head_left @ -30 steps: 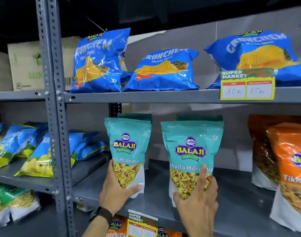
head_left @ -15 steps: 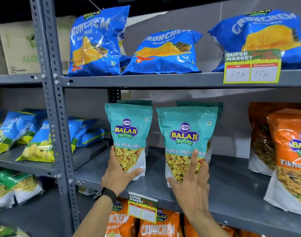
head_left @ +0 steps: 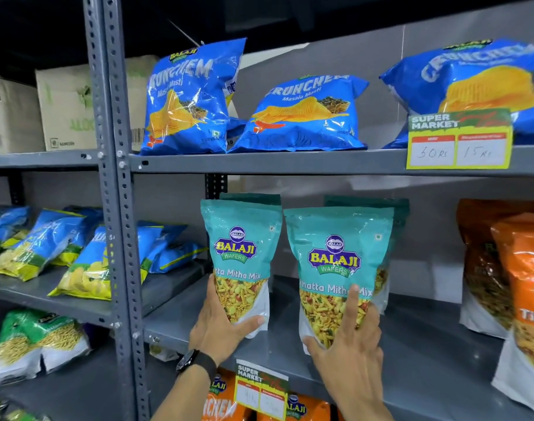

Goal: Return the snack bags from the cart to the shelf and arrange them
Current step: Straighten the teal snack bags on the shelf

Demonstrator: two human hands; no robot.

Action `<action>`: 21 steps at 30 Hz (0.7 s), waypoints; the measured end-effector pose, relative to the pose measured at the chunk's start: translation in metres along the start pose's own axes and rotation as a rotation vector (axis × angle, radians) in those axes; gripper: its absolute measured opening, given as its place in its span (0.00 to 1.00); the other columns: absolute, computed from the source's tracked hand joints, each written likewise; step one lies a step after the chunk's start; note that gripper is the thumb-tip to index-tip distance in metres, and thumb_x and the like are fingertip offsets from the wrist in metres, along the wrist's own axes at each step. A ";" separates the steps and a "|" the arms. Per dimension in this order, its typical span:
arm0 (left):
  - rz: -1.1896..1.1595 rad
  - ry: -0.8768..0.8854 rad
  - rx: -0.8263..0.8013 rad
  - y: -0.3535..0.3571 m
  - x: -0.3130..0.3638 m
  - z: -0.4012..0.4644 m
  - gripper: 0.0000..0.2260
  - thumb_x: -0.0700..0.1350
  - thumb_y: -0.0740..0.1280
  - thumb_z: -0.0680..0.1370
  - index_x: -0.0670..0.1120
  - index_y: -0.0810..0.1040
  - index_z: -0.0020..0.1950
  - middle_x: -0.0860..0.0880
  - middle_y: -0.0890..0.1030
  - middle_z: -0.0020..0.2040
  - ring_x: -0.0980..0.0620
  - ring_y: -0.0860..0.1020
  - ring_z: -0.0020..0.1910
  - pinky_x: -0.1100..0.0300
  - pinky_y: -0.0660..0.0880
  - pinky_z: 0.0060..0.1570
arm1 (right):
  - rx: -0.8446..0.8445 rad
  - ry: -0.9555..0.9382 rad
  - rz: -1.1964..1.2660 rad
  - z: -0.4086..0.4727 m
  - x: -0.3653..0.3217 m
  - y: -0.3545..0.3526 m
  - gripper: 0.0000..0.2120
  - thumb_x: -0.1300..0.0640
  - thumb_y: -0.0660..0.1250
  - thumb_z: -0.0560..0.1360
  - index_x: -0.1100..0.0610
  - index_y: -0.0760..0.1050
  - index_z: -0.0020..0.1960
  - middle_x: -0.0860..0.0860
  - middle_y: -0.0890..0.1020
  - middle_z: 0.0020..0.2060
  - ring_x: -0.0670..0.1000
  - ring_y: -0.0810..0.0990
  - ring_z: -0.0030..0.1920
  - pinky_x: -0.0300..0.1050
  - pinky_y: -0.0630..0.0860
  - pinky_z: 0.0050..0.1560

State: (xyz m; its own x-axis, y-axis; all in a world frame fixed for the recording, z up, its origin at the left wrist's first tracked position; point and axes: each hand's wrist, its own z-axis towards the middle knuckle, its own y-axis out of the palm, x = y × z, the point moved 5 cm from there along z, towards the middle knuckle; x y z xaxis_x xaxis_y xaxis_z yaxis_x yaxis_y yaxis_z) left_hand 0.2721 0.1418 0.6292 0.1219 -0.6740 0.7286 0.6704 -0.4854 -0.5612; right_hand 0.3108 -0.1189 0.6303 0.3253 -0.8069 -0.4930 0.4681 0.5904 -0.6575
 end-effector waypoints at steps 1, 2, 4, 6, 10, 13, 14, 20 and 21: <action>0.007 -0.009 -0.002 0.000 0.000 0.001 0.65 0.79 0.71 0.58 0.61 0.34 0.81 0.53 0.64 0.82 0.45 0.69 0.78 0.44 0.73 0.69 | -0.003 -0.007 0.015 0.000 -0.001 -0.001 0.66 0.30 0.73 0.62 0.47 0.31 0.81 0.62 0.55 0.75 0.65 0.68 0.71 0.64 0.78 0.60; 0.008 -0.018 -0.008 0.000 0.001 0.001 0.66 0.79 0.71 0.58 0.60 0.33 0.81 0.53 0.62 0.83 0.45 0.68 0.79 0.44 0.72 0.70 | -0.013 -0.012 0.036 0.000 -0.001 -0.002 0.67 0.28 0.73 0.62 0.47 0.30 0.81 0.62 0.54 0.76 0.65 0.66 0.72 0.65 0.77 0.62; -0.036 -0.042 -0.013 -0.002 0.001 0.003 0.69 0.78 0.73 0.57 0.59 0.32 0.82 0.52 0.57 0.85 0.46 0.62 0.82 0.42 0.68 0.75 | -0.044 -0.010 0.089 0.000 0.001 -0.008 0.67 0.24 0.69 0.61 0.46 0.29 0.81 0.61 0.49 0.78 0.64 0.60 0.77 0.65 0.71 0.70; -0.140 -0.071 0.008 -0.002 0.002 0.001 0.68 0.73 0.77 0.60 0.56 0.33 0.83 0.50 0.51 0.86 0.47 0.53 0.85 0.41 0.59 0.80 | -0.054 -0.031 0.170 -0.003 0.008 -0.023 0.64 0.22 0.64 0.62 0.44 0.28 0.80 0.59 0.45 0.80 0.62 0.51 0.80 0.66 0.62 0.77; -0.071 0.031 0.207 0.004 0.047 -0.041 0.51 0.55 0.77 0.73 0.53 0.45 0.85 0.45 0.55 0.85 0.44 0.54 0.84 0.40 0.59 0.80 | 0.011 -0.206 0.176 -0.005 0.040 -0.078 0.54 0.28 0.63 0.70 0.42 0.33 0.81 0.55 0.45 0.82 0.58 0.46 0.82 0.65 0.53 0.80; -0.126 0.267 0.410 0.022 0.120 -0.097 0.37 0.44 0.76 0.76 0.48 0.63 0.81 0.42 0.67 0.79 0.41 0.64 0.79 0.42 0.64 0.76 | 0.126 -0.282 0.067 -0.003 0.084 -0.127 0.47 0.38 0.67 0.72 0.45 0.44 0.83 0.55 0.53 0.81 0.59 0.54 0.82 0.65 0.59 0.79; -0.180 0.321 0.412 0.034 0.146 -0.115 0.33 0.43 0.75 0.76 0.47 0.67 0.79 0.43 0.70 0.77 0.43 0.66 0.77 0.46 0.64 0.75 | 0.167 -0.291 0.050 -0.002 0.101 -0.144 0.45 0.41 0.68 0.73 0.46 0.49 0.83 0.56 0.56 0.80 0.60 0.57 0.80 0.65 0.63 0.77; -0.329 0.492 -0.183 0.164 0.282 -0.191 0.35 0.57 0.74 0.75 0.61 0.64 0.79 0.62 0.70 0.75 0.59 0.68 0.75 0.60 0.66 0.71 | 0.529 -0.224 -0.059 0.000 0.235 -0.242 0.37 0.49 0.71 0.73 0.58 0.63 0.78 0.62 0.68 0.75 0.65 0.67 0.76 0.68 0.66 0.72; -0.379 0.459 -0.307 0.185 0.297 -0.195 0.42 0.59 0.76 0.73 0.62 0.57 0.82 0.64 0.64 0.77 0.61 0.63 0.77 0.59 0.65 0.73 | 0.573 -0.161 -0.097 0.002 0.259 -0.259 0.40 0.49 0.73 0.73 0.58 0.61 0.79 0.62 0.66 0.76 0.65 0.66 0.76 0.70 0.65 0.72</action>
State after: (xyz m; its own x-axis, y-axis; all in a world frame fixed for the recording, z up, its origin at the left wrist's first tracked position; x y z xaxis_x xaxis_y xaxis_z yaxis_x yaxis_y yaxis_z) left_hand 0.2902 -0.2569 0.6652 -0.4502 -0.5609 0.6948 0.3588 -0.8262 -0.4345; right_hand 0.2749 -0.4810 0.6742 0.3586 -0.8755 -0.3240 0.8555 0.4471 -0.2613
